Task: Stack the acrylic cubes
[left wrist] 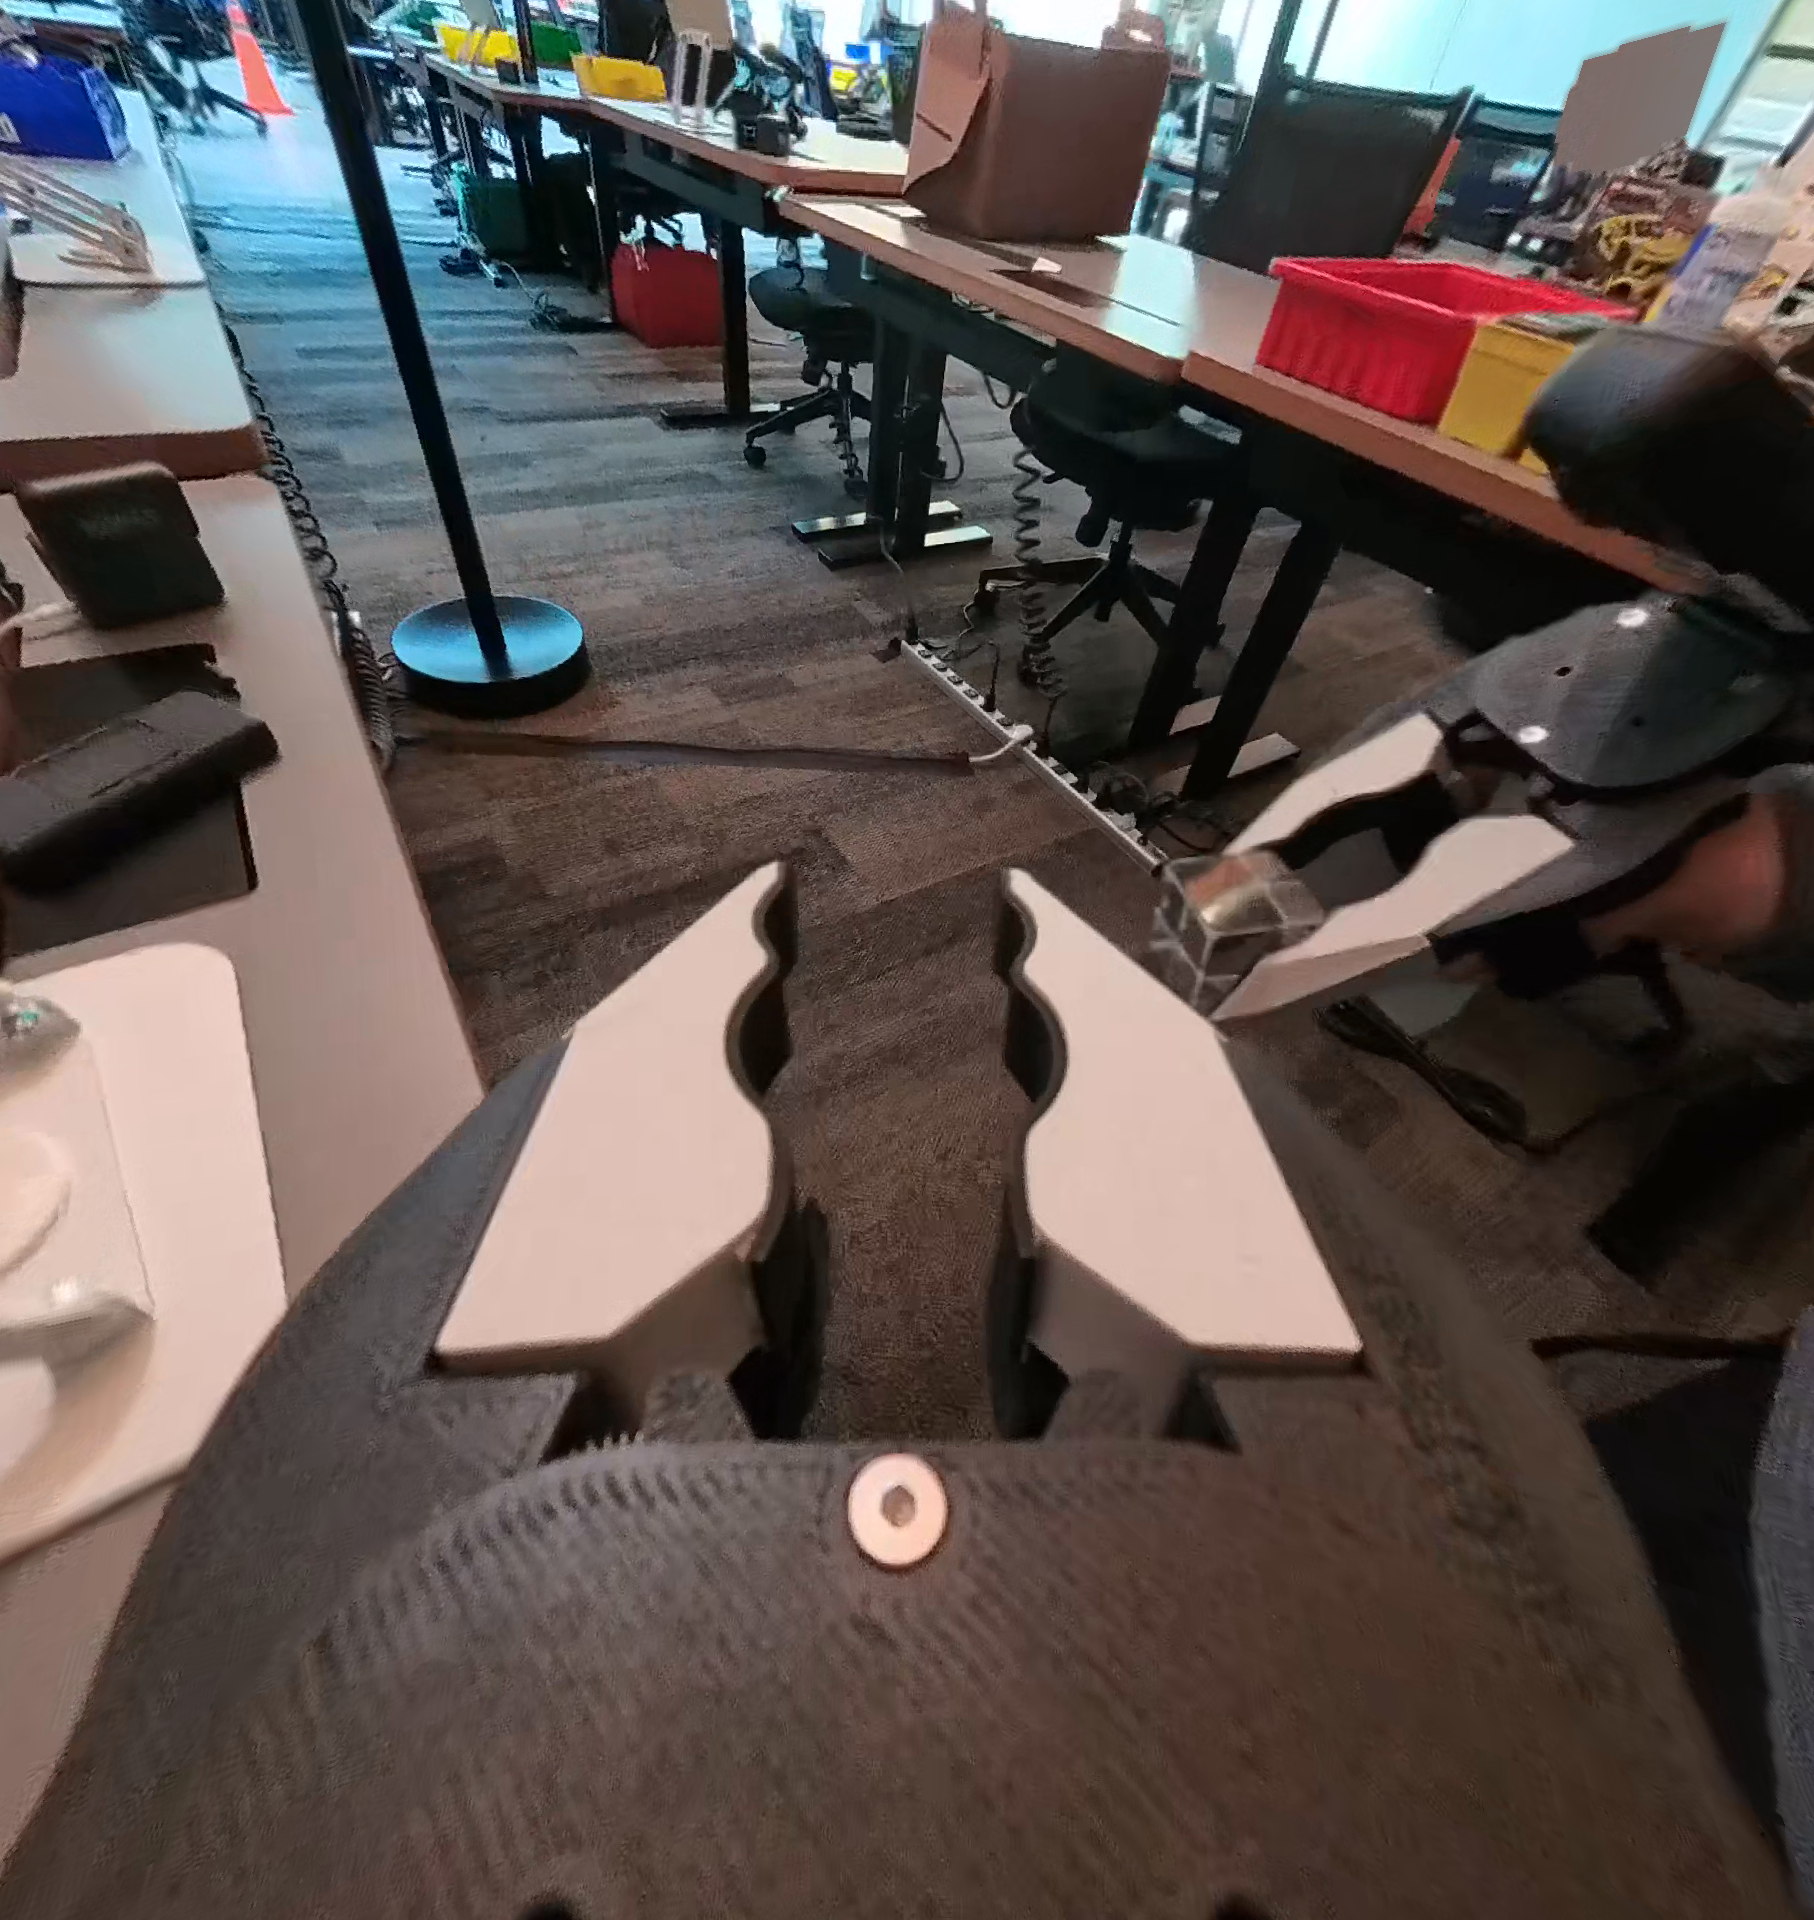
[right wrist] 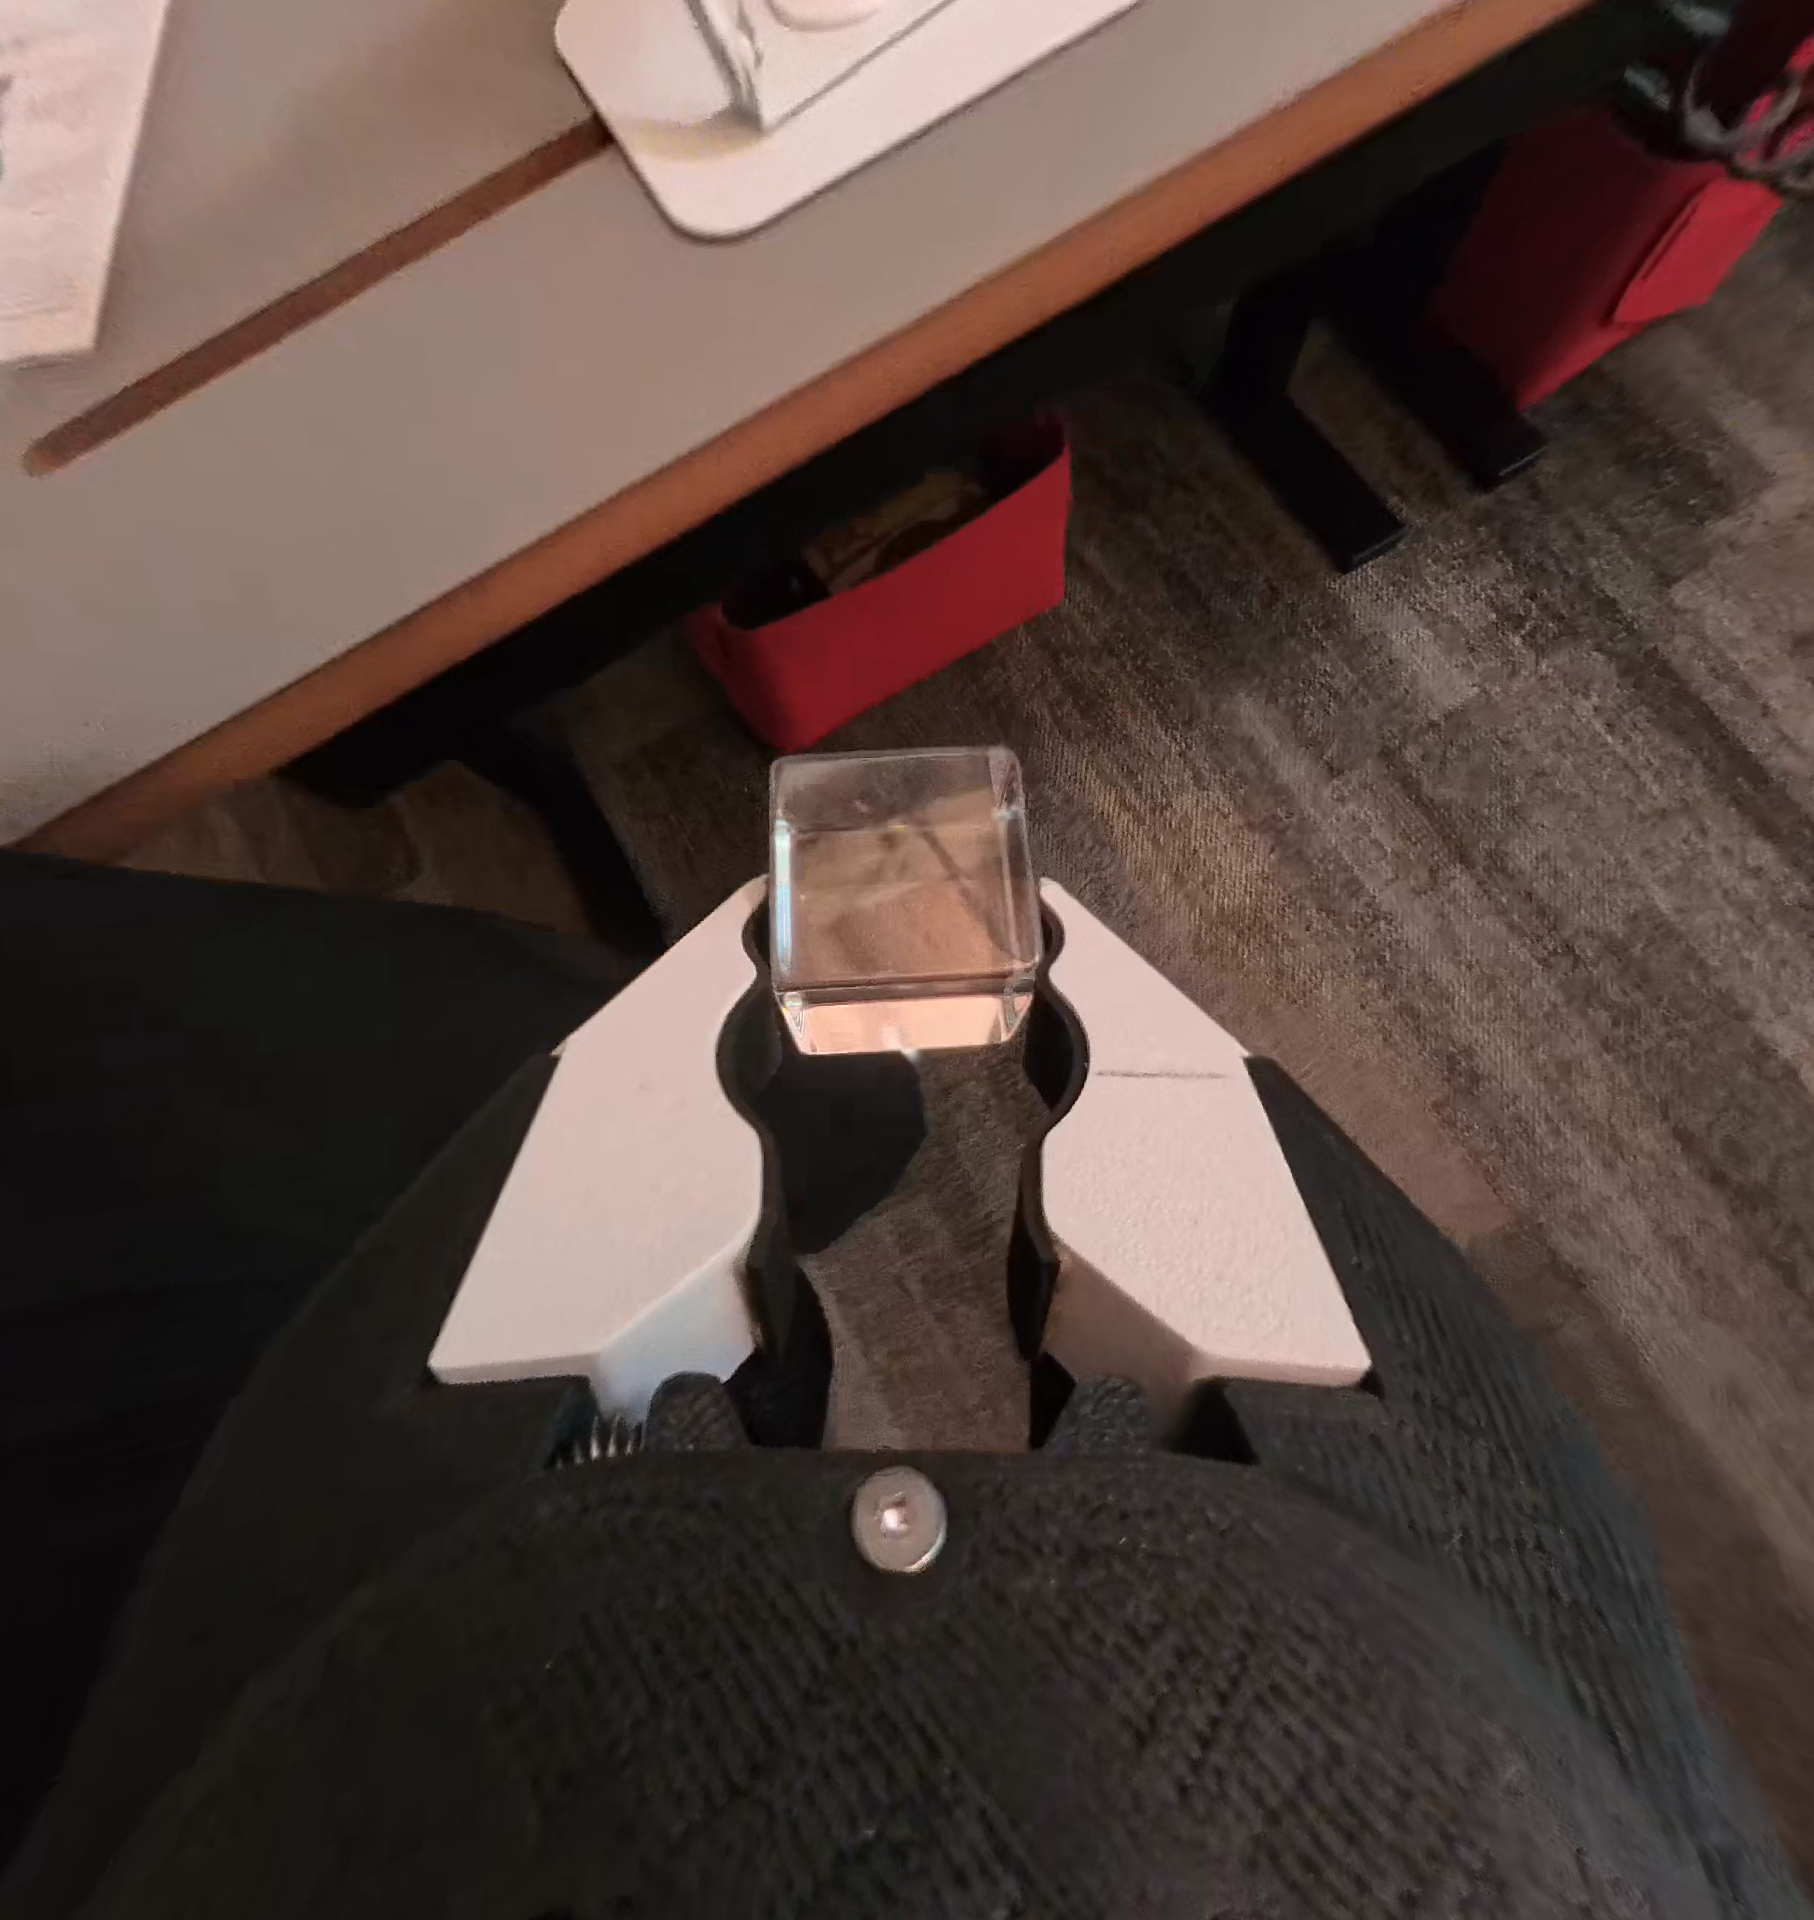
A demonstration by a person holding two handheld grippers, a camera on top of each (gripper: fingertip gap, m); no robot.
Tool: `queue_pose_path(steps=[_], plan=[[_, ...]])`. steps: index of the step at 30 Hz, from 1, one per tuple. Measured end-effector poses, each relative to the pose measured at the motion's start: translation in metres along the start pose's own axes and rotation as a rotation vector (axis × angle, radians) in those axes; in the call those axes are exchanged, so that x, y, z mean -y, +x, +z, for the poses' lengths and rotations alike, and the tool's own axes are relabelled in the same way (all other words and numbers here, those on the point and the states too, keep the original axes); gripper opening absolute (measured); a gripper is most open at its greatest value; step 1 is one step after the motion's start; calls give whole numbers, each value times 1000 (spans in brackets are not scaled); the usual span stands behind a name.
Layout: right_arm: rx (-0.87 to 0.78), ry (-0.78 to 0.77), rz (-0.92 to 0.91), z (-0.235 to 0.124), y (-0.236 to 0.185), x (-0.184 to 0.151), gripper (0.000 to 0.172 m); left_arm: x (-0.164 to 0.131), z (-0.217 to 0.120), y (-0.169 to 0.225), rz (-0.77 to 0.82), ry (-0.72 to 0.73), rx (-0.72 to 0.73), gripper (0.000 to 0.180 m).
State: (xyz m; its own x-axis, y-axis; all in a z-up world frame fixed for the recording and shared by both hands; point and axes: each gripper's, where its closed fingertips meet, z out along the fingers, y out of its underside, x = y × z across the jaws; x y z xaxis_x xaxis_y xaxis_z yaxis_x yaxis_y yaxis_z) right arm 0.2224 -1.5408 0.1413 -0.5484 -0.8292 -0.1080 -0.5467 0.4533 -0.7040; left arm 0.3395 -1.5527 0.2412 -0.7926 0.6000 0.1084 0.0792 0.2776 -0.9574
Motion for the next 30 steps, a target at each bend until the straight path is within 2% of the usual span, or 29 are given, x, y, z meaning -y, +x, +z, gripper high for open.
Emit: queue_pose_path(steps=[3,5,10,16,21,25,30], plan=[[10,10,-98,27,47,55,45,14,27,-39,27,-8,25,36],[38,23,-101,52,73,87,45,15,39,-62,26,-25,50,34],[136,13,-237,118,112,159,45,15,48,-109,-29,-29,162,29],[295,0,-427,199,147,234,45,6,52,-166,-97,-55,431,20],[443,-29,-593,254,171,282,44,13,47,-203,-236,-28,752,13],[585,-15,-701,295,178,316,44,3,57,-208,-339,-32,889,12],[691,-88,-844,339,183,318,44,-8,65,-199,-451,-46,1019,11]])
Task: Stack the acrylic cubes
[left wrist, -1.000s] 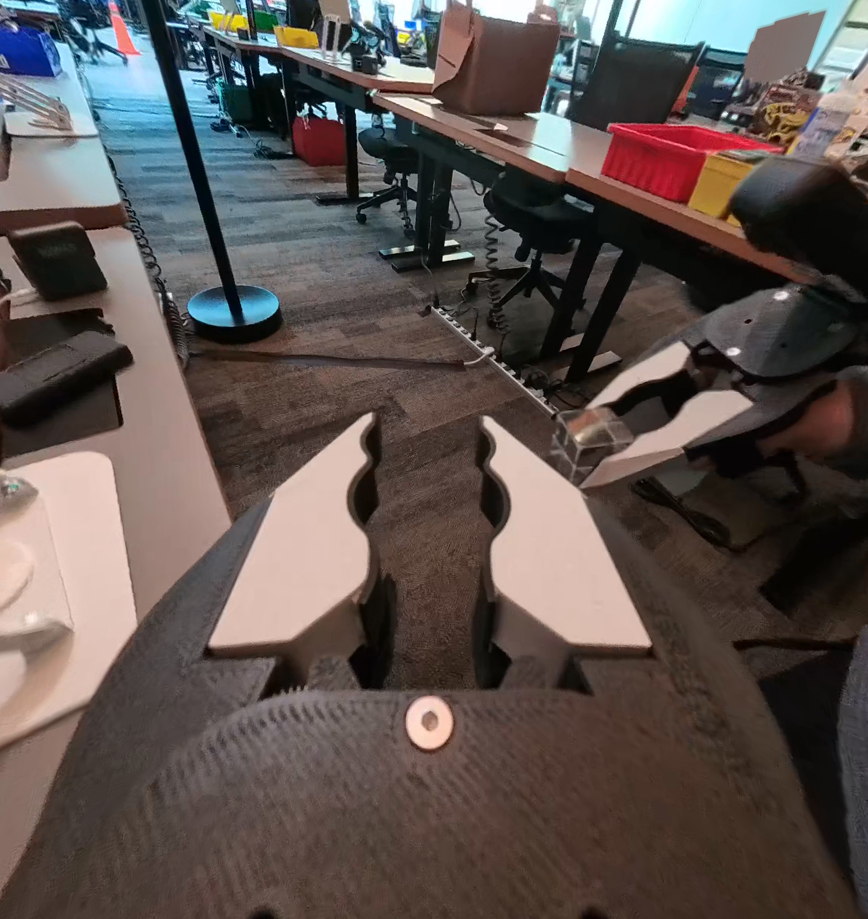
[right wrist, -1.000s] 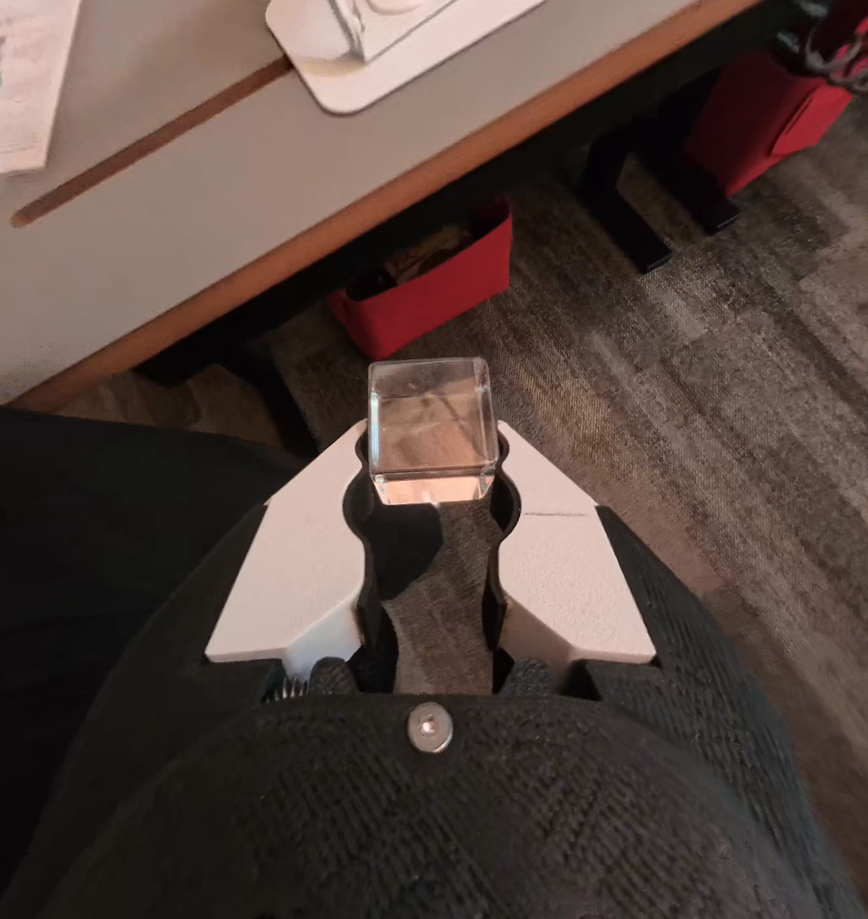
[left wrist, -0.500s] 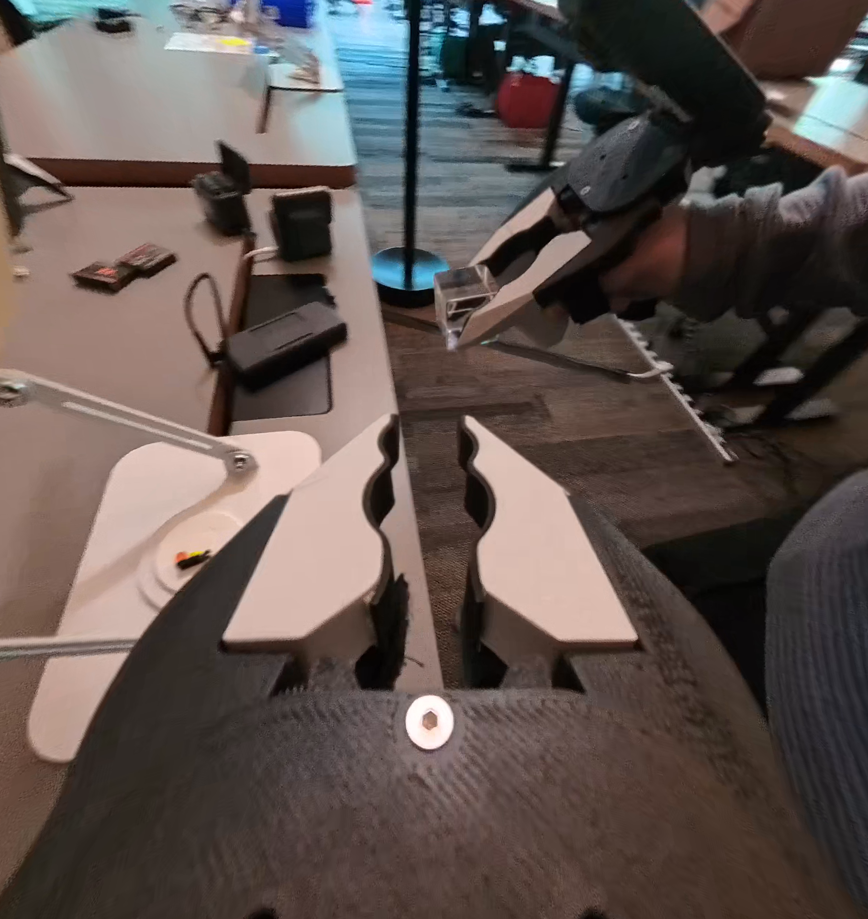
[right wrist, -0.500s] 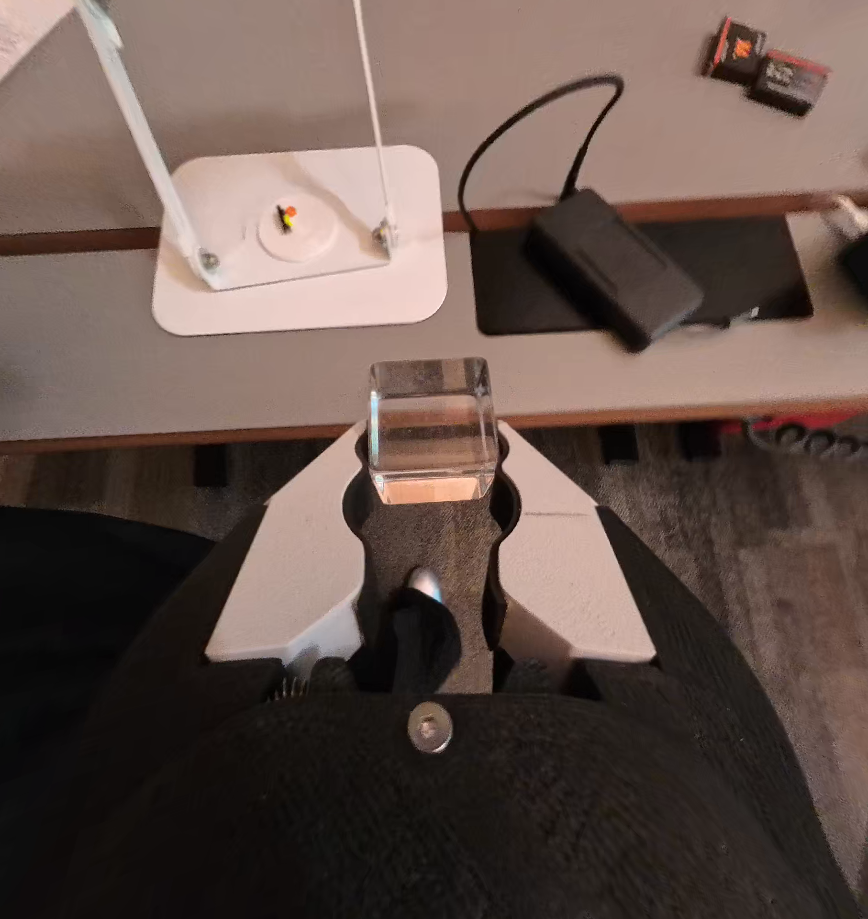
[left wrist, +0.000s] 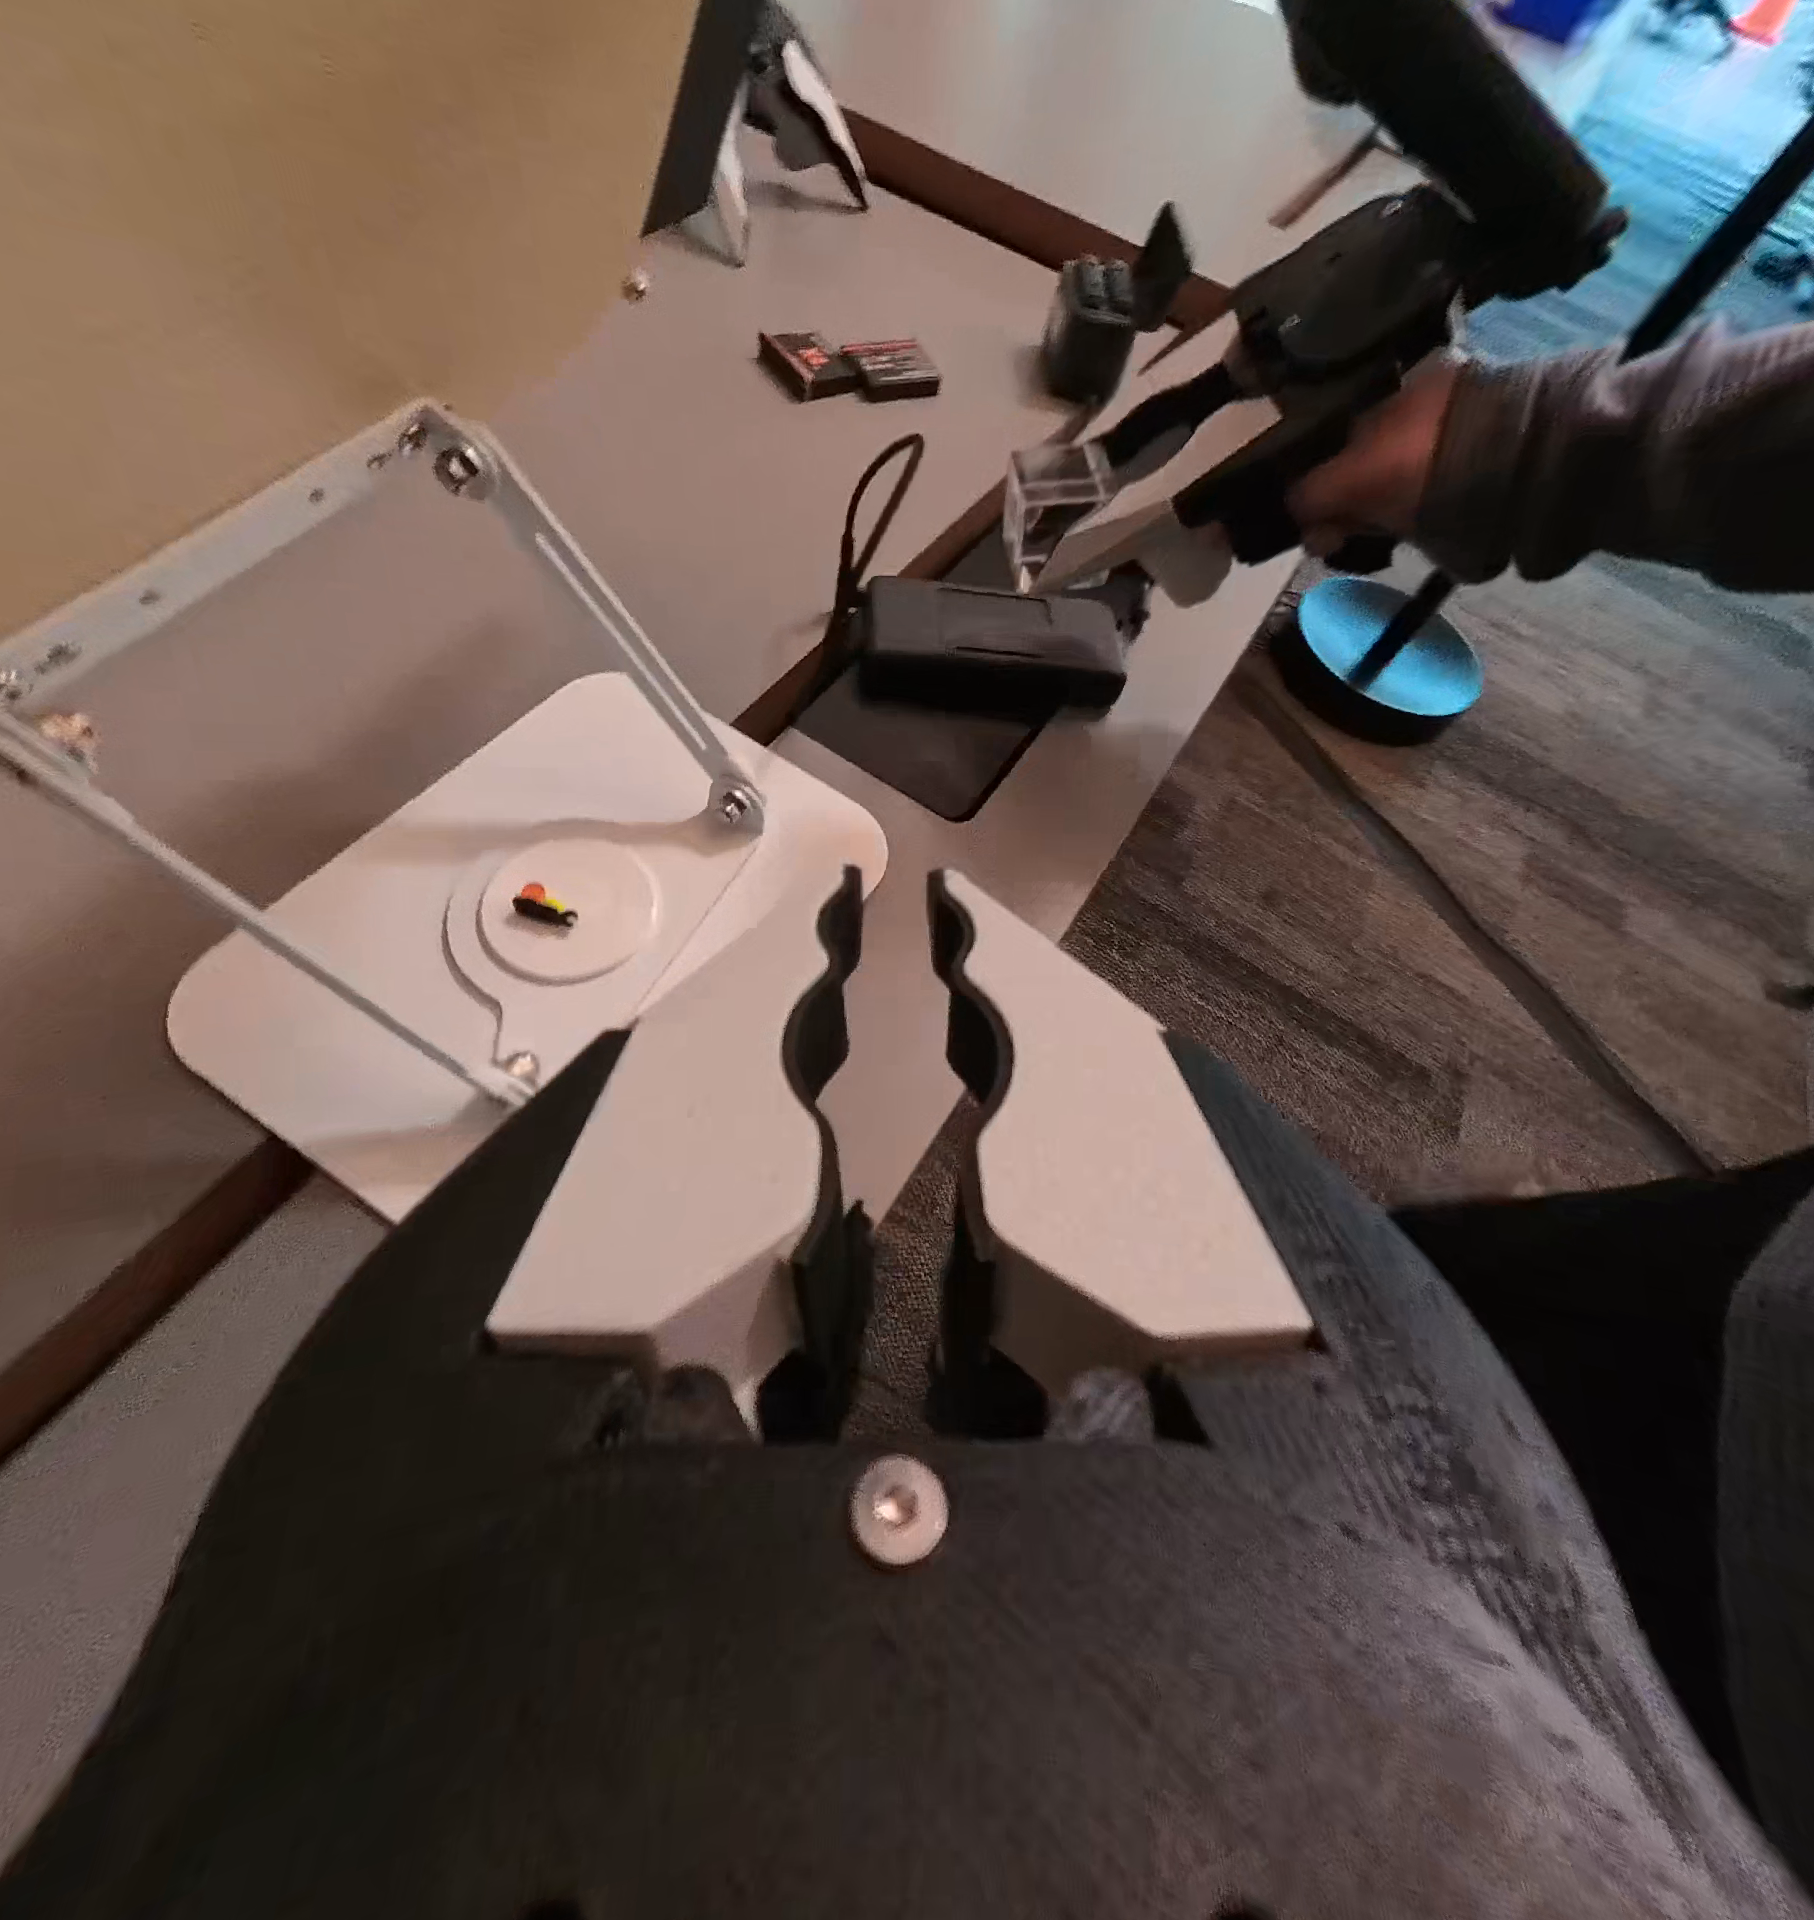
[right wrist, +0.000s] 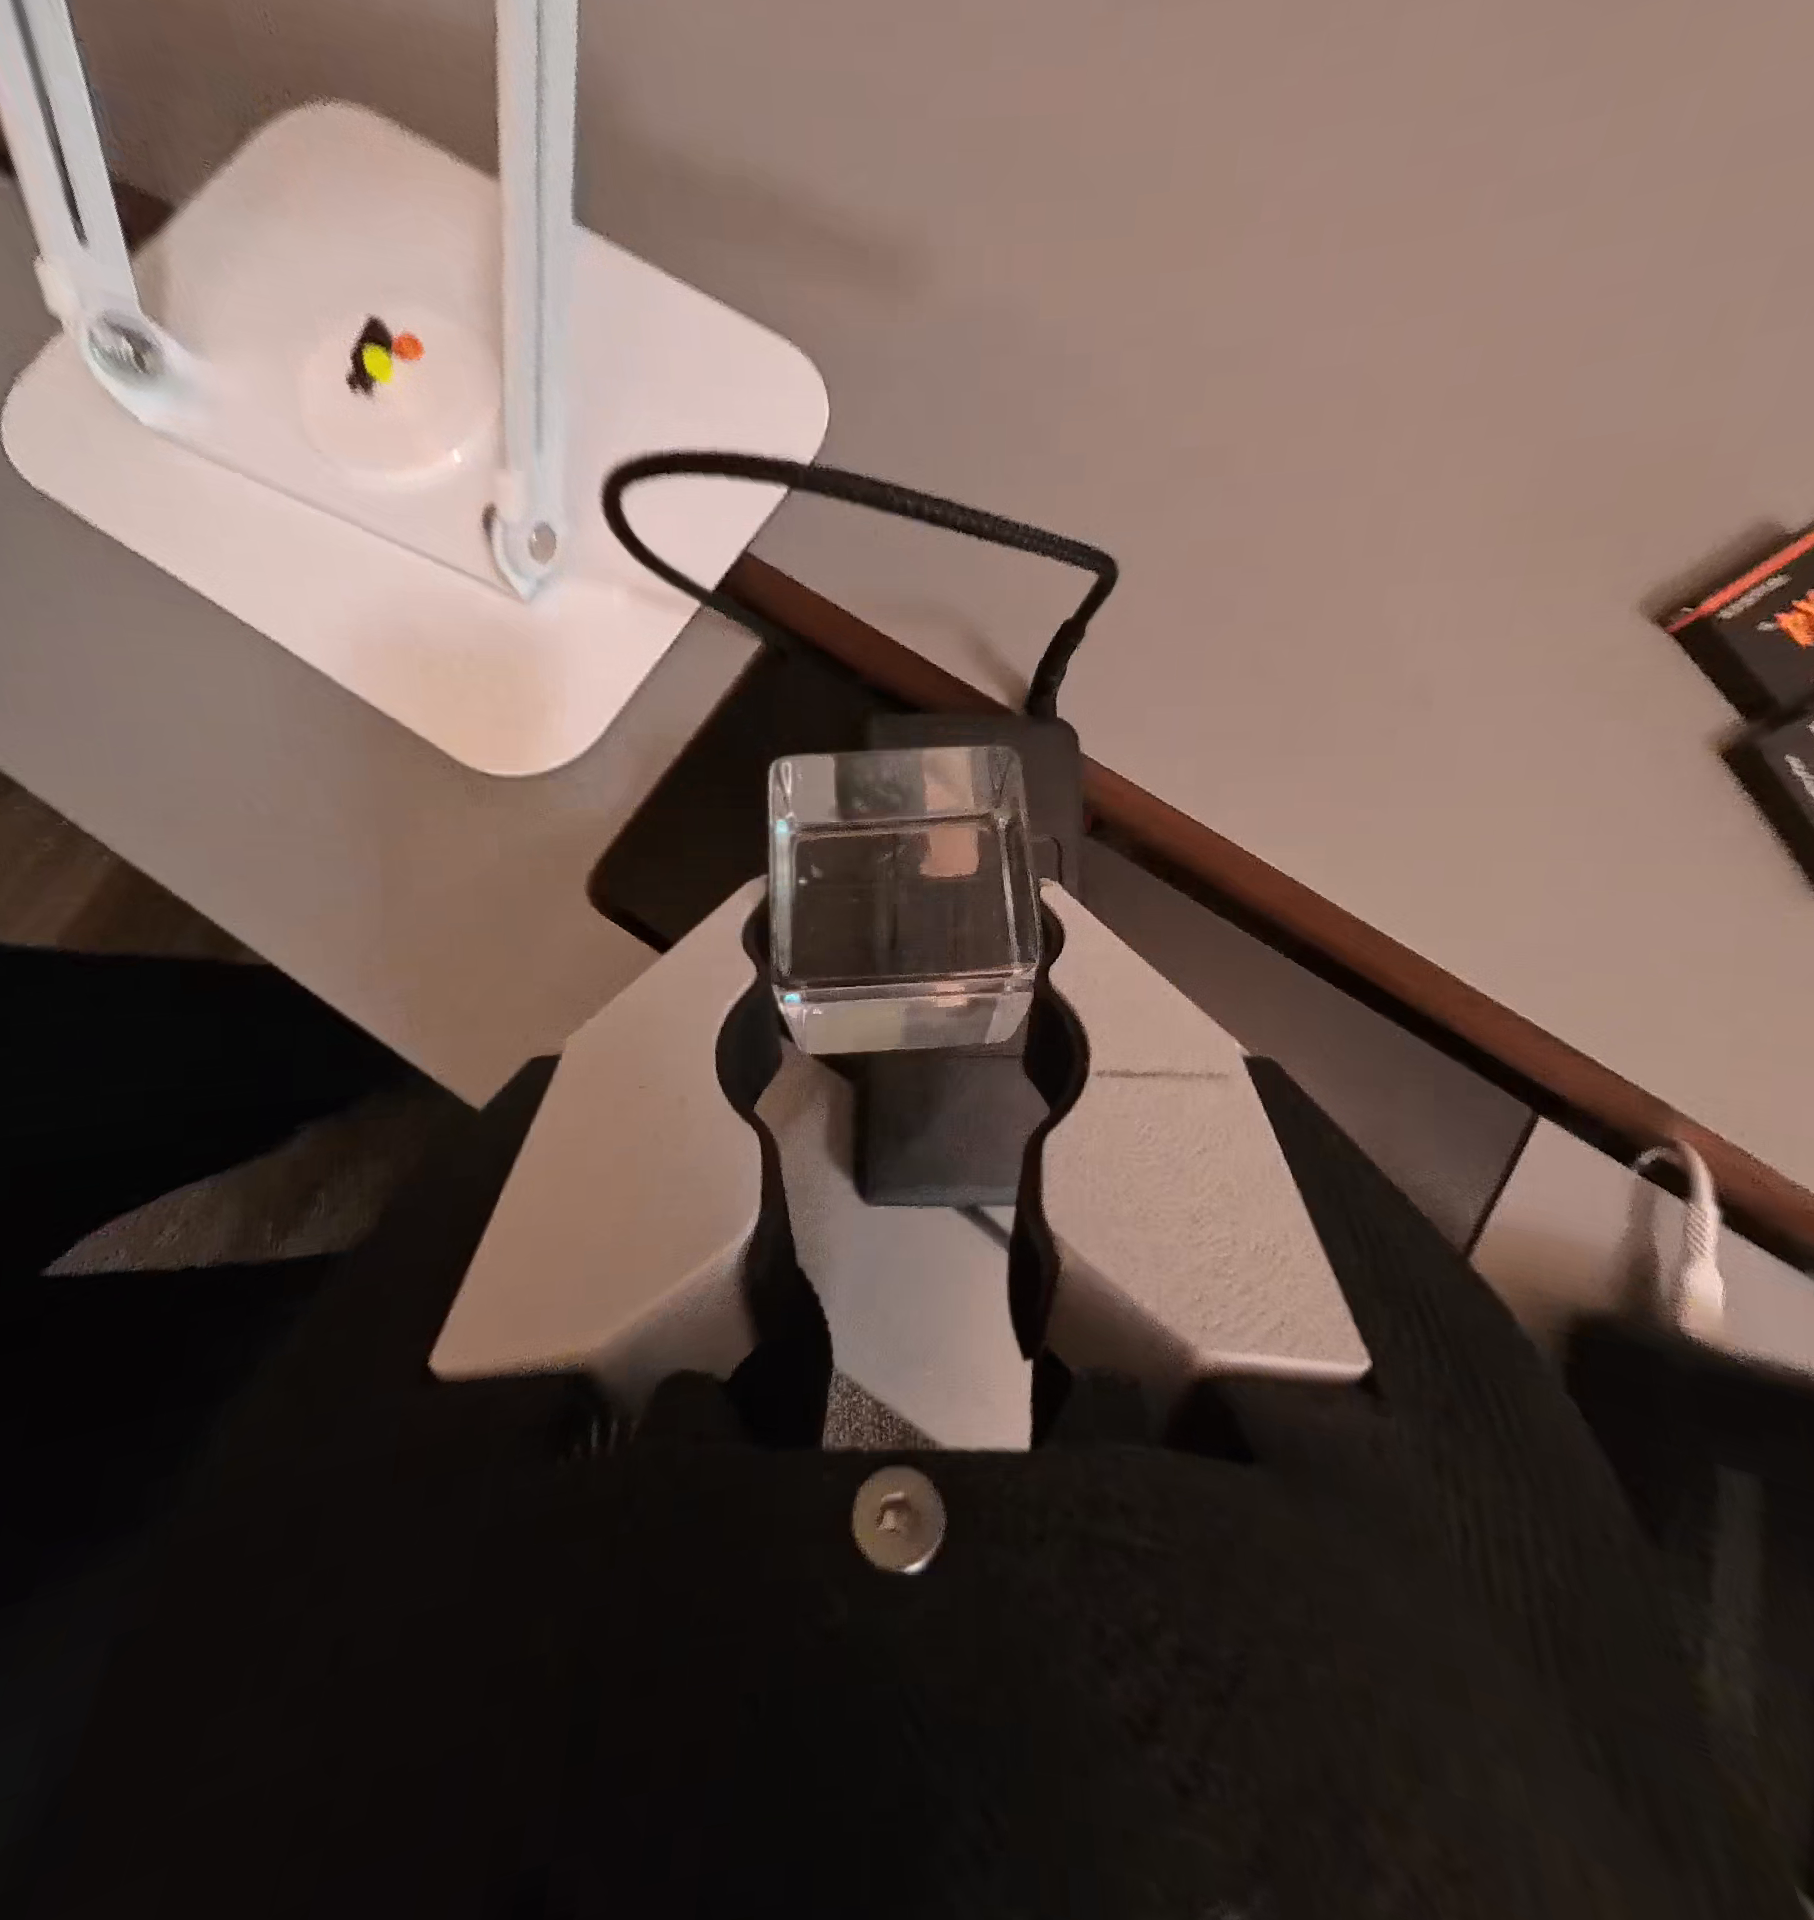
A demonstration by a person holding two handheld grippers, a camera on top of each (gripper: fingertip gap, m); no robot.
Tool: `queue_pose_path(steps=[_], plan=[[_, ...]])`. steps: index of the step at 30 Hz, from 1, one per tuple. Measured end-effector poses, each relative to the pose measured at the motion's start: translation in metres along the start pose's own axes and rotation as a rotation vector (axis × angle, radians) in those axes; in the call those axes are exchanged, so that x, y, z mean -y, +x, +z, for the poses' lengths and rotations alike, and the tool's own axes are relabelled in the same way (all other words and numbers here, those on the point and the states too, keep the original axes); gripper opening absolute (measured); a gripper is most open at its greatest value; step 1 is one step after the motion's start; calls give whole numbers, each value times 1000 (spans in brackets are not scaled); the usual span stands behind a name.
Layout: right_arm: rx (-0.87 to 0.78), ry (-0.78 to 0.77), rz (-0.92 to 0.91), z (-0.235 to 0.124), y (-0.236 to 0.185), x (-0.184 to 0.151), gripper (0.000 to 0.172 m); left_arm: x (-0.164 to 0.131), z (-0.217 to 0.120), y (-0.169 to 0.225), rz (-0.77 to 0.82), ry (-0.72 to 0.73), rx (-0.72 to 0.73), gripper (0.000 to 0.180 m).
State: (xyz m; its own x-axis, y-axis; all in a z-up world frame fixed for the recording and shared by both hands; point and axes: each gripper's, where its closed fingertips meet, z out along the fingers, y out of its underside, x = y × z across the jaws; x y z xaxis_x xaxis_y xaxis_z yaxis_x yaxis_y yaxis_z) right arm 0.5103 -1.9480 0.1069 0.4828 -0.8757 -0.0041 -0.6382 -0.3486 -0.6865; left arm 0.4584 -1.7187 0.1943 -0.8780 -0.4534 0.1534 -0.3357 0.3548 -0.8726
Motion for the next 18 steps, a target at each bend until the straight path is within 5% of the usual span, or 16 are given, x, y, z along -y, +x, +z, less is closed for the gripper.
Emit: queue_pose_path(steps=[16,18], plan=[[-16,-41,-2,36,14,-30,45,-22,-44,-14,-139,33,209,15],[-50,-54,1,28,13,-30,67,-27,-59,-16,-151,55,233,18]])
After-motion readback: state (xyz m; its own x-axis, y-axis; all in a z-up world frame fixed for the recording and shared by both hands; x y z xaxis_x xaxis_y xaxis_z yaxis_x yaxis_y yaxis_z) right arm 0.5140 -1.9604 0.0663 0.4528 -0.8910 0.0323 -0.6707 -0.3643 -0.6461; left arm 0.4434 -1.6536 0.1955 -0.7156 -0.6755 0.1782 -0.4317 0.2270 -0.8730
